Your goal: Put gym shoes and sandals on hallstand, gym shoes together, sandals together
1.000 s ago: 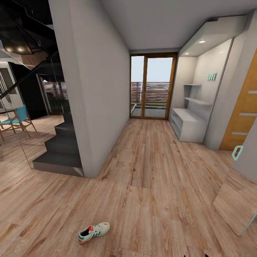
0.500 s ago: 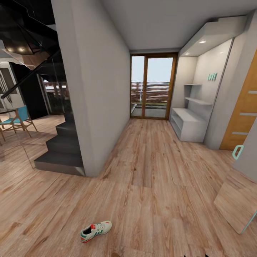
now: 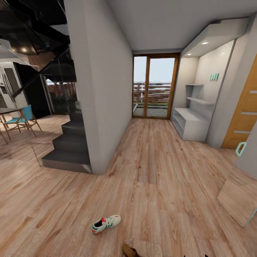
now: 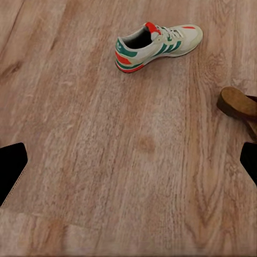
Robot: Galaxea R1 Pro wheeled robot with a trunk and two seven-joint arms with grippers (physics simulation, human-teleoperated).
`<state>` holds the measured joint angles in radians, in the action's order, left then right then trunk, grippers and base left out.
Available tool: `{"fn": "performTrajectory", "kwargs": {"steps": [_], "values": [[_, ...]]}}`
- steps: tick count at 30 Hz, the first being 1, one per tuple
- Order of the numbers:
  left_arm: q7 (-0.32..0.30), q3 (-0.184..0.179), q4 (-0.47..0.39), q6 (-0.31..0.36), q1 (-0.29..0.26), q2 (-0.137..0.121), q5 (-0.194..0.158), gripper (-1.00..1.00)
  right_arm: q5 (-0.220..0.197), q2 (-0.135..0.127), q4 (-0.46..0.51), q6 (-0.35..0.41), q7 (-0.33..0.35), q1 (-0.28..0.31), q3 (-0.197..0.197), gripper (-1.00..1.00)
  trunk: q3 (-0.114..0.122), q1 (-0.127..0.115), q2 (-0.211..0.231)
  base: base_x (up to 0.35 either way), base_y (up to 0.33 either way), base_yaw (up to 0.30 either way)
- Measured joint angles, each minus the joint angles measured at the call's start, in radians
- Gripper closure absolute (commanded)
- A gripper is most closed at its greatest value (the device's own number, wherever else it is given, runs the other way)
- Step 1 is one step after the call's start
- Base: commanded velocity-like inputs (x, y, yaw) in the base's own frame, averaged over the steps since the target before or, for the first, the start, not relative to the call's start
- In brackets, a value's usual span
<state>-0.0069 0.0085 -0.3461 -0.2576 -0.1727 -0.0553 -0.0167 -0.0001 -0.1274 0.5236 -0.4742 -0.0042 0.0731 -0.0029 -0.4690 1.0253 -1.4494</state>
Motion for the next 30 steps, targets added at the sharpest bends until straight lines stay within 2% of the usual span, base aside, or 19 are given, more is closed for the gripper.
{"fn": "performTrajectory", "kwargs": {"steps": [11, 20, 30], "values": [[0.000, 0.000, 0.000, 0.000, 0.000, 0.000, 0.000, -1.00, 0.000, 0.000, 0.000, 0.000, 0.000, 0.000, -0.001, -1.00, 0.000, 0.000, 0.000, -0.043, 0.297, -0.066], [0.000, 0.000, 0.000, 0.000, -0.001, 0.000, 0.000, -1.00, 0.000, 0.000, 0.000, 0.000, 0.000, 0.000, 0.000, -1.00, 0.000, 0.000, 0.000, 0.021, 0.306, -0.248], [0.000, 0.000, 0.000, 0.000, -0.001, 0.000, 0.000, -1.00, 0.000, 0.000, 0.000, 0.000, 0.000, 0.000, 0.000, -1.00, 0.000, -0.001, 0.000, 0.157, 0.290, -0.282]]}}
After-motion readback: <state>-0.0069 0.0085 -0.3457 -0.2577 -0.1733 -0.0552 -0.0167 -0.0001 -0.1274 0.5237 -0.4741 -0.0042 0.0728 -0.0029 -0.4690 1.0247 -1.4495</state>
